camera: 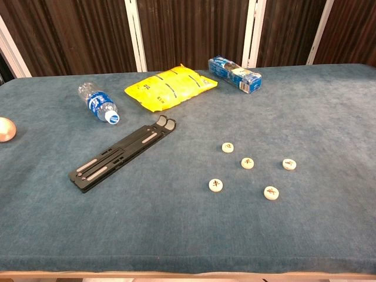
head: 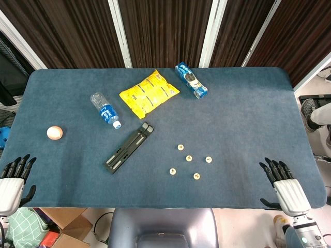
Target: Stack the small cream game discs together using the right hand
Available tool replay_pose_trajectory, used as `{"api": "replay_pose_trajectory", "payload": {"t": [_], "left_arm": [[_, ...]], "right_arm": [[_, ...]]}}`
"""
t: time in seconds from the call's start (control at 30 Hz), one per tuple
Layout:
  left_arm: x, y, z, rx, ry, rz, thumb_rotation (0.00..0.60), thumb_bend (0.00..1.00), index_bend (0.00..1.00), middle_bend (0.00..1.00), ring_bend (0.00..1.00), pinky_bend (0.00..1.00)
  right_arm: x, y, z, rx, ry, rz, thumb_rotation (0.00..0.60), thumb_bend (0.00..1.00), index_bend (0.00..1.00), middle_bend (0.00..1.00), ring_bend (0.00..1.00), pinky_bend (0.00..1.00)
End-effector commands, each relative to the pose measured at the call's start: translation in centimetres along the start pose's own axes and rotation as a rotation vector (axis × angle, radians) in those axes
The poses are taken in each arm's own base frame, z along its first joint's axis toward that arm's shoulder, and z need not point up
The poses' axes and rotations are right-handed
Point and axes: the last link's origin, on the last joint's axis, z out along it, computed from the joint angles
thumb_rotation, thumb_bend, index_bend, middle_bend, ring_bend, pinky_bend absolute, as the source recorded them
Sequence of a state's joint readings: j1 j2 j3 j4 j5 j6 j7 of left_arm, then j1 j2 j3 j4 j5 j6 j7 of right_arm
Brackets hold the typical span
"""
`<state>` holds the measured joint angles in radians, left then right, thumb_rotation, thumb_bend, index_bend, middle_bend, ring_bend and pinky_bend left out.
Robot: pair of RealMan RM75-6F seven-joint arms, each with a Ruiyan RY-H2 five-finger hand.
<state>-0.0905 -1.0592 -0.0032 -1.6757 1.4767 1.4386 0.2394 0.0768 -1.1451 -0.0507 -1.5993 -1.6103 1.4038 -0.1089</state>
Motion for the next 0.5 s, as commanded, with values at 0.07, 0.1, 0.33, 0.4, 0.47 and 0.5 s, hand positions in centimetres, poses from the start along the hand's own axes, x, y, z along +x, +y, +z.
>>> {"api": "replay_pose_trajectory", "payload": {"t": [0.07,0.1,0.33,0.4,0.47,0.5], "left_arm": [[-0.1,0.2,0.1,-0.008,-0.002,-0.001,0.6,0.42,0.04,0.0,0.0,0.13],[-0.1,0.2,0.2,-0.01,-0.006,-0.003,0.6,0.42,0.04,0.0,0.0,0.13],[0.0,0.1,0.2,-0.016,-0.003,-0.015,0.6,0.42,0.04,0.0,0.0,0.13],[0.0,0.0,0.2,-0.019,-0.007,-0.018,0.6,0.42,0.04,0.0,0.0,0.13],[0.0,0.0,0.2,-0.02,-0.011,-0.018,0.6,0.43,0.04,0.0,0.0,0.13],[0.0,0.0,0.2,-0.022,-0.01,-0.02,0.6,0.43,0.03,0.0,0.0,0.13]], "right_arm": [[-0.1,-0.2,0.4,0.019,0.006,0.002,0.6,0.11,0.0,0.0,0.0,0.0],[-0.1,-0.4,0.7,0.039,0.011,0.007,0.6,0.11,0.0,0.0,0.0,0.0],[-1.0,-4.4,5.7,0.255,-0.076,0.013,0.6,0.11,0.08,0.0,0.0,0.0],[-1.3,-6.2,7.3,0.314,-0.13,-0.003,0.6,0.11,0.13,0.0,0.0,0.0],[-1.5,-8.2,9.0,0.369,-0.171,-0.021,0.6,0.12,0.17,0.0,0.0,0.0],[-1.6,-9.5,9.9,0.399,-0.183,-0.036,0.6,0.14,0.21,0.0,0.0,0.0]]}}
